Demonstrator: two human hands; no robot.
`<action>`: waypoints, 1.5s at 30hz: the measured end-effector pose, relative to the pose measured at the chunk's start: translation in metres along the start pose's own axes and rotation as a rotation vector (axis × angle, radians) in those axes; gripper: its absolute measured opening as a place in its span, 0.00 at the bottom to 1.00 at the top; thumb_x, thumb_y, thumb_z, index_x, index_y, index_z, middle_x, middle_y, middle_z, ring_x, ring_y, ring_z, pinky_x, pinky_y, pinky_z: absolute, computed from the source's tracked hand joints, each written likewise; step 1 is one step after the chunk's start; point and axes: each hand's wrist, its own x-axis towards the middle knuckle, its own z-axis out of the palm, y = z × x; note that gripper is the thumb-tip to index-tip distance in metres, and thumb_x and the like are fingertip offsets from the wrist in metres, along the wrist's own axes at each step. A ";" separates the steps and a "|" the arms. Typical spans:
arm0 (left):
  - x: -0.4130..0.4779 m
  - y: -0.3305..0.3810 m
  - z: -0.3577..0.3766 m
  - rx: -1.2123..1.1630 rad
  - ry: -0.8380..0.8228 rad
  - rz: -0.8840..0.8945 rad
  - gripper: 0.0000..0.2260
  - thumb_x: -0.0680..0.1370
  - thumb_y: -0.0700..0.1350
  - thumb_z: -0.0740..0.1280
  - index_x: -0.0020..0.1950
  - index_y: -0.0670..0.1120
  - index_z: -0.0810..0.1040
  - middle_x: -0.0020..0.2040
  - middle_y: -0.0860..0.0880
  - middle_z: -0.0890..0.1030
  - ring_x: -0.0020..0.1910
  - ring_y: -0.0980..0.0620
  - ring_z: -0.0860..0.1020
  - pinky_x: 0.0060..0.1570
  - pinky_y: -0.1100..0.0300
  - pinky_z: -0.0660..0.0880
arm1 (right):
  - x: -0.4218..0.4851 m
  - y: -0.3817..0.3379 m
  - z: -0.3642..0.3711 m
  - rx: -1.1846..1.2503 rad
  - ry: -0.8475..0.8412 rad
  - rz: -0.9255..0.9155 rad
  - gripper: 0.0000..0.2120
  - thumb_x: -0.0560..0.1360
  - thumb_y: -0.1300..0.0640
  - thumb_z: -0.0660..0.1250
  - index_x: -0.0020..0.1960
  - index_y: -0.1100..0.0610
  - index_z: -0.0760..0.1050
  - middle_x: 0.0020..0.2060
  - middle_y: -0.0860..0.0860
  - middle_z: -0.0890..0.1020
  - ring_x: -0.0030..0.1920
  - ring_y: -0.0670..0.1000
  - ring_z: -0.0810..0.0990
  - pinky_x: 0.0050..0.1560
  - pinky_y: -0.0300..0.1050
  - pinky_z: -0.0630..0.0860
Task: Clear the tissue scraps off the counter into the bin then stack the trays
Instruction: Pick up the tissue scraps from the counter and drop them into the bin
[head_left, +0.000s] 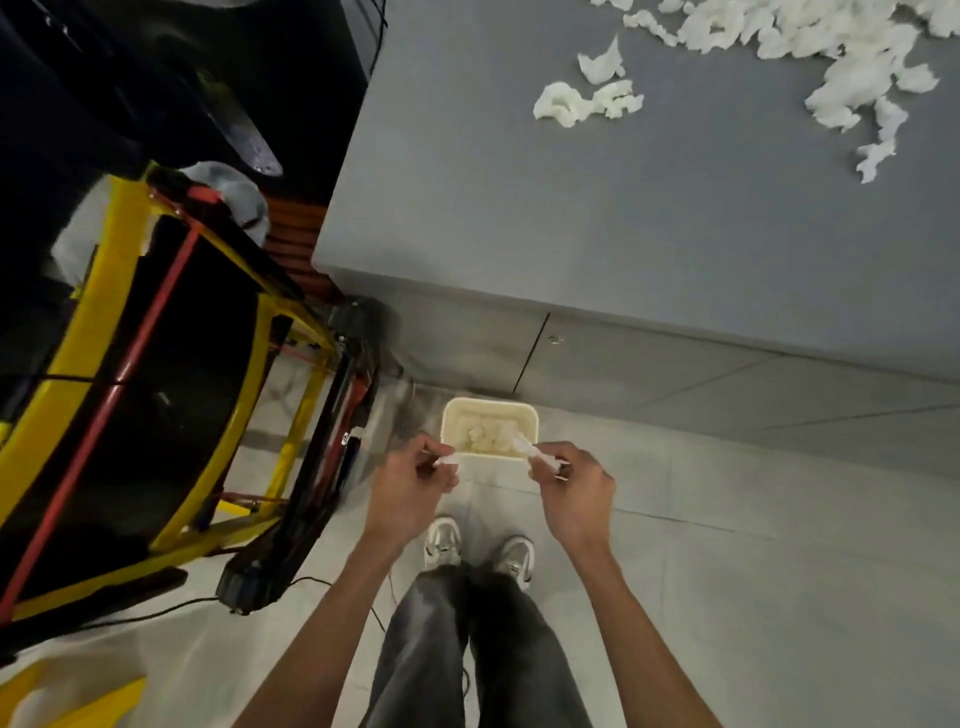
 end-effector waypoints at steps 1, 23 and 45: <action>0.012 -0.016 0.007 0.024 -0.007 -0.002 0.10 0.76 0.32 0.73 0.47 0.47 0.82 0.41 0.48 0.87 0.39 0.47 0.86 0.50 0.42 0.84 | 0.007 0.017 0.015 -0.017 0.005 0.037 0.07 0.78 0.55 0.75 0.55 0.48 0.87 0.46 0.48 0.88 0.42 0.44 0.84 0.41 0.20 0.69; 0.334 -0.306 0.183 0.905 -0.118 0.129 0.07 0.81 0.43 0.66 0.58 0.46 0.81 0.56 0.43 0.81 0.53 0.42 0.81 0.49 0.52 0.79 | 0.247 0.252 0.322 -0.679 -0.359 -0.158 0.18 0.85 0.63 0.58 0.75 0.58 0.71 0.71 0.61 0.72 0.67 0.60 0.78 0.65 0.49 0.76; 0.091 -0.038 0.044 0.828 -0.036 0.227 0.17 0.82 0.50 0.64 0.71 0.56 0.72 0.65 0.46 0.81 0.61 0.41 0.81 0.56 0.42 0.80 | 0.048 0.021 0.067 -0.453 -0.080 -0.239 0.18 0.82 0.51 0.64 0.72 0.52 0.72 0.72 0.51 0.75 0.64 0.60 0.79 0.57 0.57 0.83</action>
